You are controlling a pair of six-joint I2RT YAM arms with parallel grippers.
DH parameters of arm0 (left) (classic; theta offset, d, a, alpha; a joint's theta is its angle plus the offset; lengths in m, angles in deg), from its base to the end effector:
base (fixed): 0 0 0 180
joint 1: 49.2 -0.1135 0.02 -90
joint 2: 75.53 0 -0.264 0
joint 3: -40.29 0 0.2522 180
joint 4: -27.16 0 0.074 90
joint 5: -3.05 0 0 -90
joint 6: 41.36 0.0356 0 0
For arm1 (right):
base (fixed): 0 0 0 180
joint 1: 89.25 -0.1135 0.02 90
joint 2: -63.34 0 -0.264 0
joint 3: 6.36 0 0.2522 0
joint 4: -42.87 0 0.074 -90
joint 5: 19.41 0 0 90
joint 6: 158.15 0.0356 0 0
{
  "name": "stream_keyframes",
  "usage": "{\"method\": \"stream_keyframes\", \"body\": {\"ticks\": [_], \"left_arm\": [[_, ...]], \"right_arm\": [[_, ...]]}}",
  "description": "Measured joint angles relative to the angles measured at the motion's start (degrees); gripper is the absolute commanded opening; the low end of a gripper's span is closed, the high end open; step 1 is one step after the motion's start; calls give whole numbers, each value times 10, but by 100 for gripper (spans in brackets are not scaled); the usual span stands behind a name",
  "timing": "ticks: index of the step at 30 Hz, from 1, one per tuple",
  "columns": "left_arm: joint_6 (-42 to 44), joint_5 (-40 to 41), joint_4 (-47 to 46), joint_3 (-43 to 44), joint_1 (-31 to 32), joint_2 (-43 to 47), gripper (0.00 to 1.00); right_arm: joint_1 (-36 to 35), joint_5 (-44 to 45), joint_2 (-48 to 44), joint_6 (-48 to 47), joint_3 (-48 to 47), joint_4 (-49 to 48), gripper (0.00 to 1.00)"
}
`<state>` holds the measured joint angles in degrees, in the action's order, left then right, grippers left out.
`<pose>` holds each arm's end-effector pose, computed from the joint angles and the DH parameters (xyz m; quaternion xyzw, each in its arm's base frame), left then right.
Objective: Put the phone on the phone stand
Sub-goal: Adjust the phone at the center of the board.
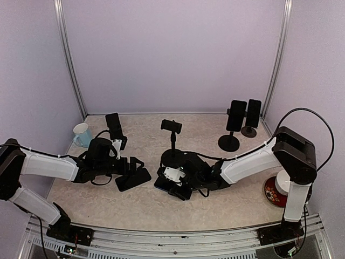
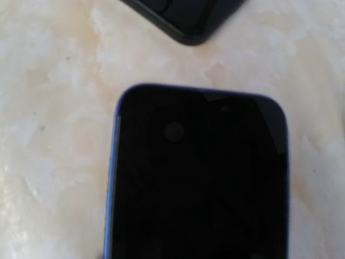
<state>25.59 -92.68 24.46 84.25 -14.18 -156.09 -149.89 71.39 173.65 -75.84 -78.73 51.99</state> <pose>0.2191 -0.1578 0.1625 0.1153 0.8742 -0.2665 0.3892 0.1893 0.3355 0.1258 -0.5205 0.7714 0.1574 0.3305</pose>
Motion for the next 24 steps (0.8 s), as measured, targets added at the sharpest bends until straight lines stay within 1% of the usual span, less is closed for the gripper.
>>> {"method": "stream_keyframes", "body": {"ticks": [8, 9, 11, 12, 13, 15, 20, 24], "left_arm": [[-3, -3, -6, 0, 5, -2, 99], [-4, -3, -7, 0, 5, -3, 99], [-5, -3, -9, 0, 7, -4, 99], [-6, -4, -10, 0, 9, -5, 99], [-7, -4, -11, 0, 9, -7, 99], [-7, -5, -11, 0, 10, -9, 99], [-7, -5, -11, 0, 11, -10, 99], [-7, -5, -11, 0, 11, -14, 99]], "right_arm": [[0, 3, -21, -1, 27, -2, 61], [0, 3, -22, -1, 28, -2, 63], [0, 3, -24, -1, 31, -2, 73], [0, 3, -26, 0, 32, -2, 75], [0, 1, -28, 2, 35, -2, 81], [0, 0, -35, 4, 44, -3, 88], [1, 4, -65, 9, 77, -7, 99], [8, 3, -73, 13, 80, -9, 100]]}}
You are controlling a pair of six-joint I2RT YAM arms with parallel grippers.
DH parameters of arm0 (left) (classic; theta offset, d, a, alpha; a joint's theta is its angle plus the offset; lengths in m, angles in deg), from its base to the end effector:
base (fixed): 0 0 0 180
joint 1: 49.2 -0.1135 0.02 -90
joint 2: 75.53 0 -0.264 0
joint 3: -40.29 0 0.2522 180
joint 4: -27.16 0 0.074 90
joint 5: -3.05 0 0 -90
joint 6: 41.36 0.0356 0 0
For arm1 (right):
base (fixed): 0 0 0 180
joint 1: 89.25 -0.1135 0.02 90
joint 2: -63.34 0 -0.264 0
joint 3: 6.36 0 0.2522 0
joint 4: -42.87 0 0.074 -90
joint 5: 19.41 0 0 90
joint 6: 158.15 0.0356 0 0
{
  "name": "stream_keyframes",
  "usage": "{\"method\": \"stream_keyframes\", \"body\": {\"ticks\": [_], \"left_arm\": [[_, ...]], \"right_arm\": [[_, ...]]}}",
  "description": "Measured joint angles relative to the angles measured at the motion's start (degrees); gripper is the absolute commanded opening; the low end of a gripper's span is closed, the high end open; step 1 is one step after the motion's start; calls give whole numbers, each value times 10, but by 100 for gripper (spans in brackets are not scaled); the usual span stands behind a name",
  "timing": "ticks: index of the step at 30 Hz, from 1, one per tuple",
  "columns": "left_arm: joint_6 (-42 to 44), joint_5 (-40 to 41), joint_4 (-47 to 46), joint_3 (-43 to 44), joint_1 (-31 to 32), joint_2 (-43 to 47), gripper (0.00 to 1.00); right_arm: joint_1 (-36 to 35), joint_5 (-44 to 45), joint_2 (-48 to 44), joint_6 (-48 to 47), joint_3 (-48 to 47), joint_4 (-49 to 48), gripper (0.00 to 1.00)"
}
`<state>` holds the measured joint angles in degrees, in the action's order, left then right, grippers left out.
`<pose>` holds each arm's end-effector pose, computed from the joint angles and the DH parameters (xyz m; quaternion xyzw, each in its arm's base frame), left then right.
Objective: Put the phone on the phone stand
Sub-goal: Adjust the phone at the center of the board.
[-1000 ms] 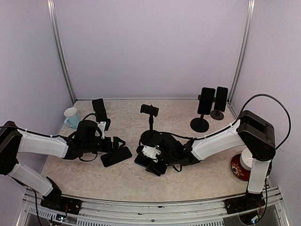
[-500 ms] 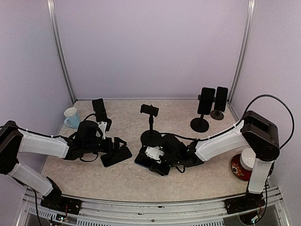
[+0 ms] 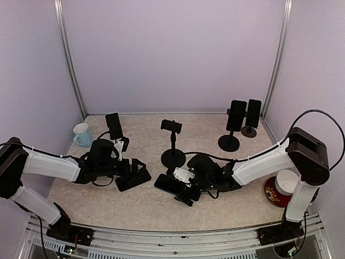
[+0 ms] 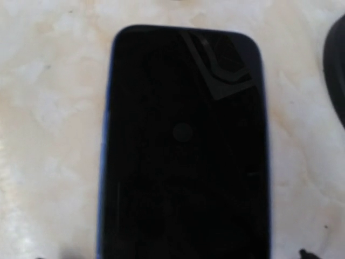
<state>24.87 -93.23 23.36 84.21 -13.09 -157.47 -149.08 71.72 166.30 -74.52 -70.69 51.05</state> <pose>0.2175 -0.1635 0.1580 0.1203 0.8747 -0.2751 0.3806 0.1771 0.3033 0.1334 -0.5047 0.7809 0.1573 0.3328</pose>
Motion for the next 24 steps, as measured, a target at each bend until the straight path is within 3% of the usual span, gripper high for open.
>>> {"method": "stream_keyframes", "body": {"ticks": [11, 24], "left_arm": [[0, -1, 0, 0, 0, 0, 99], [0, -2, 0, 3, 0, -1, 99]], "right_arm": [[52, -55, 3, 17, 0, 0, 100], [53, -111, 31, 13, -15, -1, 100]]}}
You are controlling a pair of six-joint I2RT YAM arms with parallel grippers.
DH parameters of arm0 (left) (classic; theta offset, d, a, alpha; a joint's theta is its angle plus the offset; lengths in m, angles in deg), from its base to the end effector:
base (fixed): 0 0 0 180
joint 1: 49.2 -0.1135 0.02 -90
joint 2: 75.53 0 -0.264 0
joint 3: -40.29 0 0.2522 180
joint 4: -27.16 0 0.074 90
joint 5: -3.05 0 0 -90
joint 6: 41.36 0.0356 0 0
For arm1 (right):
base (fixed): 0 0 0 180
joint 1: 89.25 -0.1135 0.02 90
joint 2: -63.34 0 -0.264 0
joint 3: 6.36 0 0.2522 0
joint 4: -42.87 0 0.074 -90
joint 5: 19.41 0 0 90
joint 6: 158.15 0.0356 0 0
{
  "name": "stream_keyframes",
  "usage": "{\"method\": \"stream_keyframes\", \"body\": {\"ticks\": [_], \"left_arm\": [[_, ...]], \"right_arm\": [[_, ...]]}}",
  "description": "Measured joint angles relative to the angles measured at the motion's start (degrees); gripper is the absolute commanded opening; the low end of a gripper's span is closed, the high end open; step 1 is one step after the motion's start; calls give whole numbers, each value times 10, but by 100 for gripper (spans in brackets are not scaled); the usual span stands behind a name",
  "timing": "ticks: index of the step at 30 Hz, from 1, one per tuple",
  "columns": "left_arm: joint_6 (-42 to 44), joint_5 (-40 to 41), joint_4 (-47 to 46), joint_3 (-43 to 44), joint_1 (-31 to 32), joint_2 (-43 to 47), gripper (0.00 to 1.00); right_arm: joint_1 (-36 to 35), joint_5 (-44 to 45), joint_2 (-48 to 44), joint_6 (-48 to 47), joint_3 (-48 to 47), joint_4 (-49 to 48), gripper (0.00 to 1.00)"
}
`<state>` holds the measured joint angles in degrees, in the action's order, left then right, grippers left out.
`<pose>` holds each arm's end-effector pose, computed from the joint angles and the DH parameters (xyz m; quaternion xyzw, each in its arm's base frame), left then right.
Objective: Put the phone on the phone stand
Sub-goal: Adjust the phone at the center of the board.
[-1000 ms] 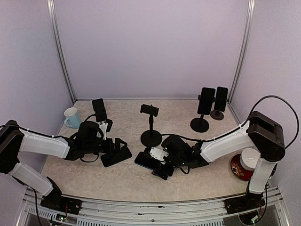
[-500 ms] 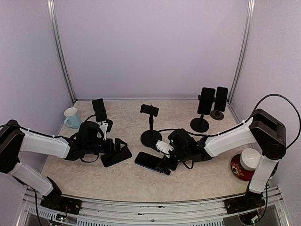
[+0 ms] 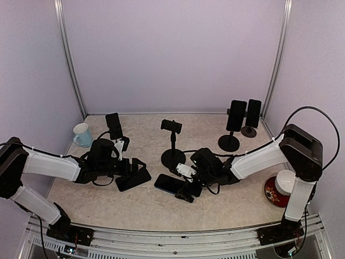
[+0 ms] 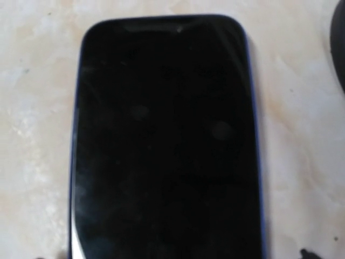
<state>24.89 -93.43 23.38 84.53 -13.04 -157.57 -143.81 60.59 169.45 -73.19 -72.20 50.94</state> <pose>0.2183 -0.1645 0.1592 0.1217 0.8736 -0.2772 0.3811 0.2027 0.2954 0.1226 -0.4896 0.7926 0.2223 0.2876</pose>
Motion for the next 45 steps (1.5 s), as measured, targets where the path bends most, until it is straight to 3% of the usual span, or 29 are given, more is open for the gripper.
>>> {"method": "stream_keyframes", "body": {"ticks": [8, 25, 32, 40, 45], "left_arm": [[0, -2, -1, 0, 0, -9, 99], [0, -6, -13, -1, 3, -19, 99], [-2, -7, -14, -5, 3, -19, 99], [-3, -7, -15, -5, 4, -19, 99], [-5, -7, -17, -5, 8, -19, 99]], "right_arm": [[-11, 21, 16, -7, -19, 1, 99], [-12, 17, 32, -8, -41, 7, 69], [-12, 15, 32, -9, -40, 6, 96], [3, 17, 21, 0, -23, -3, 98], [8, 9, 22, -1, -24, -1, 94]]}}
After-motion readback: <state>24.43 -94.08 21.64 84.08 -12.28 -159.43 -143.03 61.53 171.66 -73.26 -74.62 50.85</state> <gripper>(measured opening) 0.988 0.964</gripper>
